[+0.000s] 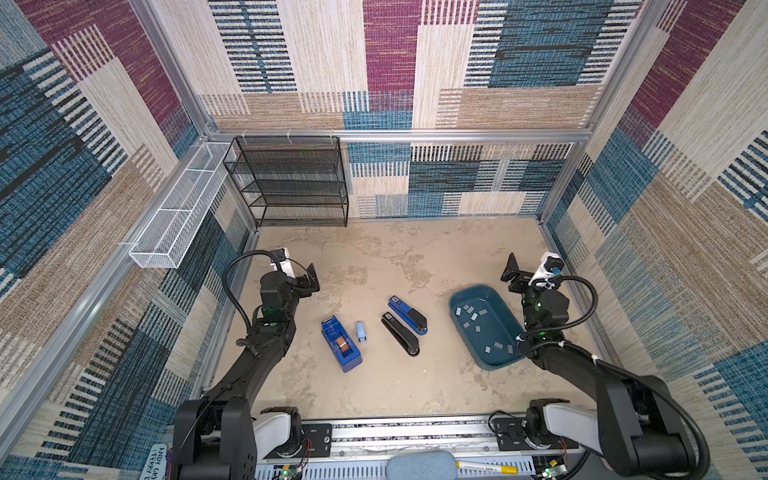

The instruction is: Load the staples into the stapler

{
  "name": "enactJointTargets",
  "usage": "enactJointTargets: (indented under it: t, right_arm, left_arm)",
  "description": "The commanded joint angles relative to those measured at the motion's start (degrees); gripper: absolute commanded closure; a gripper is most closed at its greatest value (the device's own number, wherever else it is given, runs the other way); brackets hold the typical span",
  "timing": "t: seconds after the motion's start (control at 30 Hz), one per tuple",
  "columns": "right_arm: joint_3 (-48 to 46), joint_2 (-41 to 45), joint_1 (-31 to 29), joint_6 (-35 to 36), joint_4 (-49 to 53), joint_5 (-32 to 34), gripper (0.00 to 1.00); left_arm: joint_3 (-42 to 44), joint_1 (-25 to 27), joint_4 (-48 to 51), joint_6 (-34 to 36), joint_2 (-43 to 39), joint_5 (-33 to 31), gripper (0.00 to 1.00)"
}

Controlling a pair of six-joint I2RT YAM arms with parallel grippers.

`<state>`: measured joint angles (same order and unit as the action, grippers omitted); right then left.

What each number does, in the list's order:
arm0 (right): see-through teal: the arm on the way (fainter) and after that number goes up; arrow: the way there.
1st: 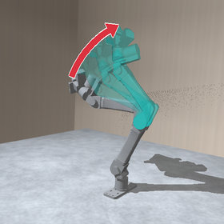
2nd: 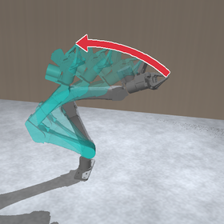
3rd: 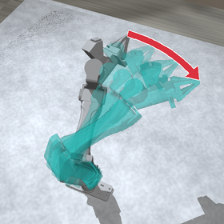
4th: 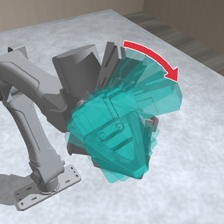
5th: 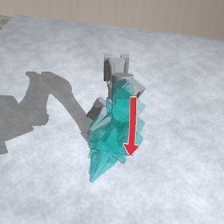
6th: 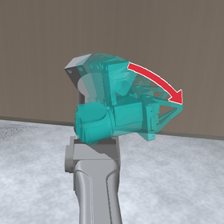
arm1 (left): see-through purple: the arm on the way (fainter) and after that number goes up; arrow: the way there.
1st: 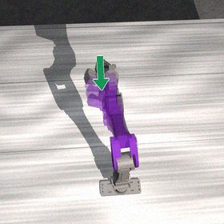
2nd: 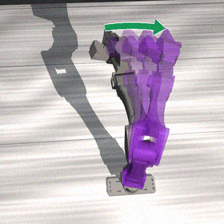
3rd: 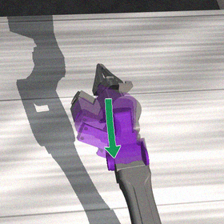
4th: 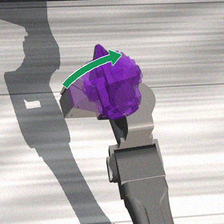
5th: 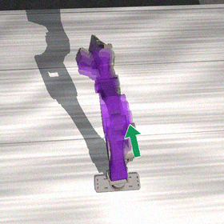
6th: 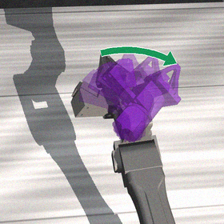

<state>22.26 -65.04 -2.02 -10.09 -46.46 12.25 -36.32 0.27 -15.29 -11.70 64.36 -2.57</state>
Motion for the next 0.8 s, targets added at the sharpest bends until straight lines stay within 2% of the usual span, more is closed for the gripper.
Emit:
enactJointTargets:
  t: [0.0,0.07,0.13,0.17,0.2,0.23,0.3,0.33,0.4,0.43,0.53,0.63,0.77]
  right_arm:
    - [2.9,5.4,-0.1,-14.2,21.2,-5.3,0.00]
    - [3.2,10.6,-0.1,-16.4,23.4,-16.9,0.00]
    - [2.3,14.7,-0.7,-16.3,19.5,-30.7,0.00]
    - [2.6,16.3,-2.4,-17.0,20.4,-31.7,0.00]
    - [3.1,17.3,-4.8,-17.5,22.1,-31.0,0.00]
    - [3.7,17.9,-7.5,-17.8,23.5,-30.1,0.00]
    - [4.5,18.2,-13.2,-17.8,25.0,-28.7,0.00]
    - [5.1,18.0,-16.7,-17.6,25.8,-27.6,0.00]
    - [5.9,17.2,-23.0,-17.2,28.1,-24.4,0.00]
    - [6.0,16.7,-26.2,-17.2,29.4,-22.6,0.00]
    - [4.5,16.7,-33.9,-17.5,30.4,-17.0,0.05]
    - [3.8,14.2,-40.5,-17.2,29.3,-11.9,0.12]
    - [9.6,3.4,-48.8,-16.0,29.8,-7.9,0.25]
  left_arm:
    - [-5.7,0.0,15.0,-10.8,-3.1,7.6,0.01]
    - [-8.2,0.0,21.1,-11.9,-4.3,8.3,0.01]
    - [-8.8,0.0,27.3,-18.1,-5.4,0.4,0.01]
    - [-8.7,-0.1,32.0,-24.1,-6.0,-4.9,0.01]
    - [-8.2,-0.4,35.2,-28.3,-6.5,-7.0,0.01]
    - [-7.2,-1.5,34.6,-29.5,-6.7,-4.1,0.01]
    - [-6.9,-3.6,29.9,-26.3,-6.0,5.3,0.01]
    - [-9.0,-3.6,31.8,-25.2,-5.3,5.8,0.01]
    - [-13.3,-3.5,39.5,-25.9,-4.2,2.8,0.01]
    - [-13.9,-3.7,40.1,-25.5,-4.5,4.5,0.01]
    - [-12.6,-2.6,33.7,-25.6,-7.7,16.2,0.01]
    - [-17.7,-0.4,36.7,-26.4,-8.3,19.0,0.01]
    - [-29.2,0.5,45.9,-24.2,-4.9,20.9,0.01]
